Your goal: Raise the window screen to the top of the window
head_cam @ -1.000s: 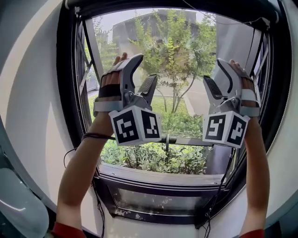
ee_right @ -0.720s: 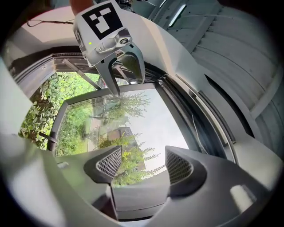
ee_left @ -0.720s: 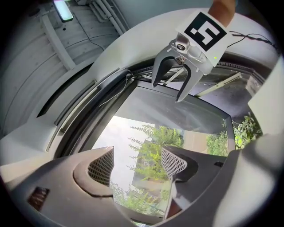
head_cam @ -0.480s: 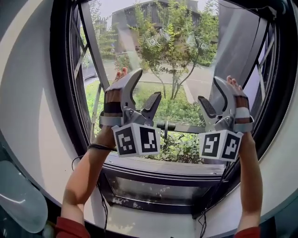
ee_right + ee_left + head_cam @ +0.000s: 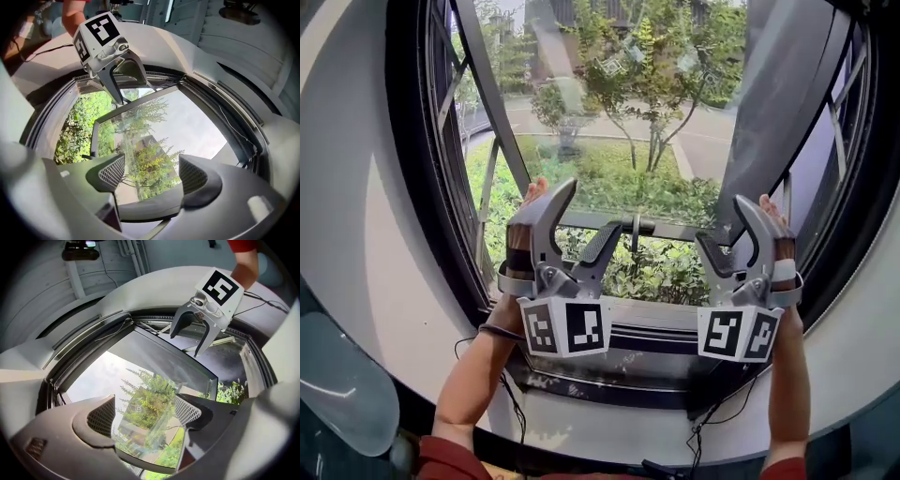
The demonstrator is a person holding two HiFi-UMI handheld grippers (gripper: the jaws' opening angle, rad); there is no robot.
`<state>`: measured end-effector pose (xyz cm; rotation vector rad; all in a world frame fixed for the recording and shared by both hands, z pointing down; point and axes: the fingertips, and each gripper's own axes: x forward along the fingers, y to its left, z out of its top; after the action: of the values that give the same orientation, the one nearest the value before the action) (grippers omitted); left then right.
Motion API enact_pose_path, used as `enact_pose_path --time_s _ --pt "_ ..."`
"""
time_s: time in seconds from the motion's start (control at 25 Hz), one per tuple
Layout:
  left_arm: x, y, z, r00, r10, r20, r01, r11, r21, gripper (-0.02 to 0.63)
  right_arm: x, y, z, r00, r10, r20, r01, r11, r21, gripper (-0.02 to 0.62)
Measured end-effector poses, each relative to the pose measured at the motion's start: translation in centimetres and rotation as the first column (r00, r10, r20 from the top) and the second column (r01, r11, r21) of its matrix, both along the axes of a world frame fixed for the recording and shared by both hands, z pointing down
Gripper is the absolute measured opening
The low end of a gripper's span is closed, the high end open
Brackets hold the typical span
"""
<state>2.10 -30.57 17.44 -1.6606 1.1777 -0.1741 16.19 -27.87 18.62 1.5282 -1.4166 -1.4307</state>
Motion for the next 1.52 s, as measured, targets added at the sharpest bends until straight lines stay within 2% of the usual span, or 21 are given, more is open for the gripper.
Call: enact_pose_path --time_s 0.28,0.44,0.6,0.72,0.96,1.08,1.28,1.4,1.52 --pt "0.5 1.8 4.6 0.999 0.046 0.001 -0.046 0.996 -0.081 0.379 -0.3 3.0 4.3 0.987 -0.058 0.149 0.065 0.997 -0.039 0.356" --pt "0.0 2.5 7.2 0.992 0.08 -0.098 -0.096 0.981 -0.167 0.379 -0.1 4.2 6.7 0.966 -0.077 0.248 0.096 0.993 -0.067 0.356" --pt "-1.1 3.1 9.5 0.976 0.074 -0.204 -0.12 0.967 -0.225 0.379 -0.4 4.6 10.4 0.937 -0.082 0.34 0.132 0.983 -0.128 0.356" --pt "-1.6 3.4 11.4 0.966 0.073 -0.25 -0.148 0.944 -0.295 0.377 -0.4 4.9 12.7 0.913 -0.076 0.4 0.143 0.98 -0.139 0.354" --pt "-2.9 3.8 14.3 0.942 0.055 -0.331 -0.181 0.913 -0.365 0.376 -0.5 6.0 16.1 0.864 -0.066 0.499 0.171 0.971 -0.168 0.353" --pt "-3.4 3.9 15.9 0.926 0.046 -0.374 -0.205 0.894 -0.398 0.373 -0.9 6.5 17.3 0.825 -0.074 0.56 0.2 0.966 -0.167 0.353" --pt "-3.4 4.2 18.8 0.908 0.039 -0.417 -0.249 0.851 -0.463 0.365 -2.0 7.4 18.1 0.726 -0.155 0.67 0.292 0.952 -0.097 0.33" --pt "-3.3 4.7 20.2 0.884 0.035 -0.467 -0.292 0.821 -0.491 0.355 -2.6 7.7 18.5 0.701 -0.181 0.689 0.315 0.946 -0.072 0.305" --pt "-2.9 5.2 21.6 0.878 0.025 -0.478 -0.306 0.797 -0.52 0.348 -2.8 7.7 19.0 0.673 -0.195 0.713 0.327 0.944 -0.05 0.299"
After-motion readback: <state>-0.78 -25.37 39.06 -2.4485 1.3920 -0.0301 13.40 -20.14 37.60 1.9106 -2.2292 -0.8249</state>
